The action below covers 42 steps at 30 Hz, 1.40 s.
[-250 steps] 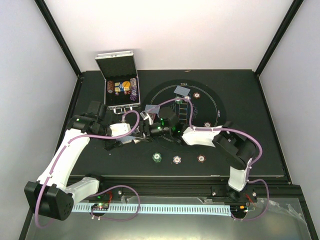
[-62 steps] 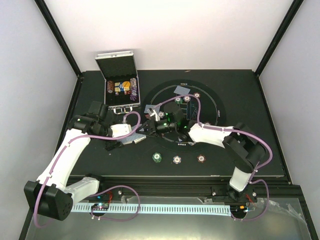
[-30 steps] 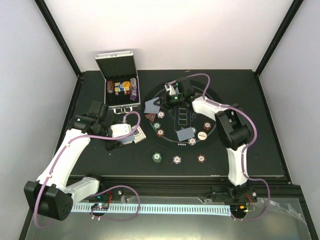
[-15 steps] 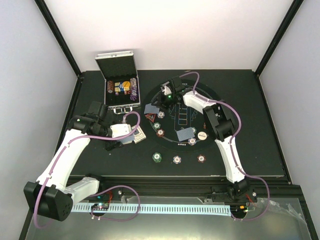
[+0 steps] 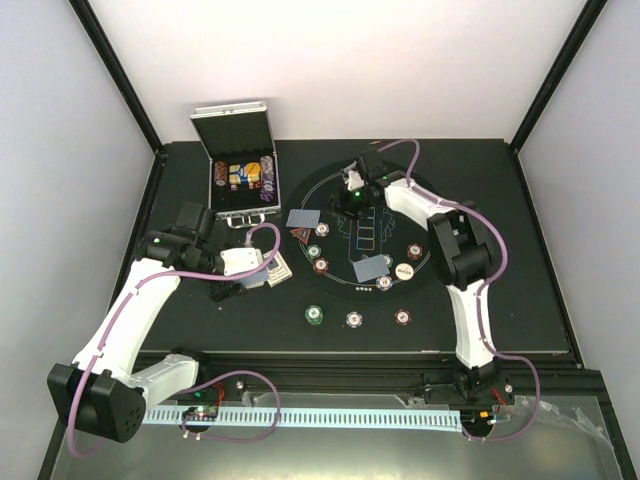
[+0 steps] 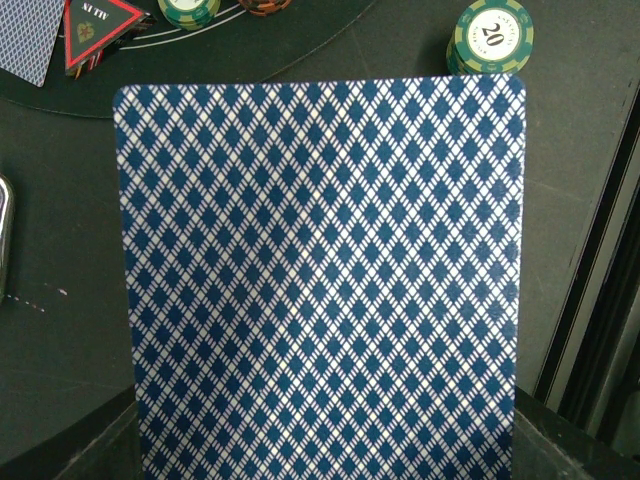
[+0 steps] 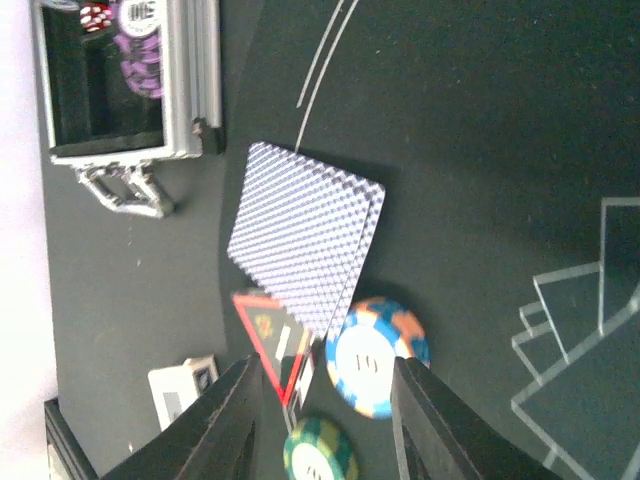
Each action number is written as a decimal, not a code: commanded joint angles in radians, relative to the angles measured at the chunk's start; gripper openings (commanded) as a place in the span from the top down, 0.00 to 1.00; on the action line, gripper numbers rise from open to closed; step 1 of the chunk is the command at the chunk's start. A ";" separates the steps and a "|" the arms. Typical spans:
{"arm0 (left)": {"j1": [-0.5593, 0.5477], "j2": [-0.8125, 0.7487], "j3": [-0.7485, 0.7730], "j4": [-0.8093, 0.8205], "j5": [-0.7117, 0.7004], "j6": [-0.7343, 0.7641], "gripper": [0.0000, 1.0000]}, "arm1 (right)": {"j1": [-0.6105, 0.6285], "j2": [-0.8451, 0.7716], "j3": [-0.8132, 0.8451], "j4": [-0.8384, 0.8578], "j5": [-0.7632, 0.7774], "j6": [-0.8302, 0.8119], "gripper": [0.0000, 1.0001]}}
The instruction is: Distribute texas hold em gaming equipment
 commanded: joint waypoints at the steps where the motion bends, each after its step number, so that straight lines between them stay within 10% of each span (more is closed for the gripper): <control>1: -0.003 -0.018 0.043 -0.013 0.016 -0.009 0.98 | 0.001 -0.166 -0.127 0.059 -0.006 -0.010 0.60; 13: -0.004 -0.006 0.046 -0.006 0.022 -0.011 0.98 | 0.206 -0.542 -0.651 0.603 -0.217 0.297 0.21; 42: -0.006 -0.011 0.046 -0.009 0.023 -0.011 0.99 | 0.475 -0.319 -0.561 0.932 -0.261 0.564 0.20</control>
